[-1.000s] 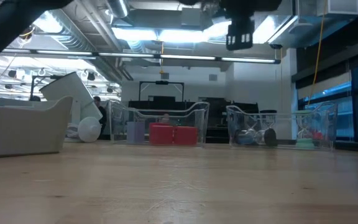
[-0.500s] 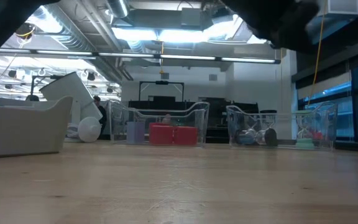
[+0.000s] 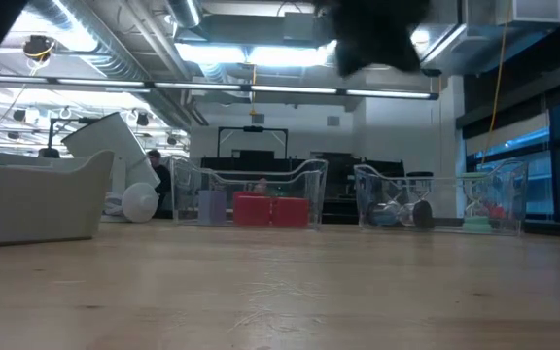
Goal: Pick & Place Office items
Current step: Put the red hourglass into the right transparent bin
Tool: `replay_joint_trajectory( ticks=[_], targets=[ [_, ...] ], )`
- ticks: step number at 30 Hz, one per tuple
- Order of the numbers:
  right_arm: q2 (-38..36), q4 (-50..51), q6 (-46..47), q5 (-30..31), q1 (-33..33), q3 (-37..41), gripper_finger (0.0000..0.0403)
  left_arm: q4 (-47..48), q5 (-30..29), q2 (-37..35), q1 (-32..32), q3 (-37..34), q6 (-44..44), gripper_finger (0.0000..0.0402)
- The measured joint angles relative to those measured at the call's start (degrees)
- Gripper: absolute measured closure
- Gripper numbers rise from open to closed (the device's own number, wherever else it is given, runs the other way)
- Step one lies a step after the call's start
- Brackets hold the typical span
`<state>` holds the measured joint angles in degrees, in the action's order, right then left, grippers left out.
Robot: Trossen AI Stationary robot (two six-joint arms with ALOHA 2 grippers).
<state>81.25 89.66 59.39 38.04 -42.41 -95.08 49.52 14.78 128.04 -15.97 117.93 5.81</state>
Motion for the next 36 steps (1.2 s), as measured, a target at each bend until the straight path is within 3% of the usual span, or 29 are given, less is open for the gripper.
replay_joint_trajectory(
  ticks=[10, 14, 17, 23, 32, 36],
  targets=[
    [0.0, -3.4, 0.0, -0.8, -0.1, 0.0, 0.0106, 22.8, -1.2, -5.1, -11.8, 0.0, 27.4, 0.0258],
    [0.0, -3.6, 0.8, -1.0, -0.1, 0.0, 0.0106, 31.4, -5.1, -6.7, -16.3, 0.0, 36.4, 0.0258],
    [0.0, -3.6, 2.6, -1.6, 0.0, 0.0, 0.0106, 37.3, -11.6, -7.1, -18.6, 0.0, 40.9, 0.0258],
    [0.0, -3.6, -1.7, -7.2, -0.1, 0.0, 0.0106, 39.9, -17.3, -7.4, -19.9, 0.0, 45.5, 0.0258],
    [0.0, -3.5, 10.5, -4.7, -0.1, 0.0, 0.0106, 40.5, -23.8, -10.2, -23.1, -0.1, 41.5, 0.0267],
    [0.0, -3.5, 12.2, -4.6, -0.1, 0.0, 0.0106, 40.4, -33.8, -16.9, -26.4, -0.2, 44.4, 0.0274]
  ],
)
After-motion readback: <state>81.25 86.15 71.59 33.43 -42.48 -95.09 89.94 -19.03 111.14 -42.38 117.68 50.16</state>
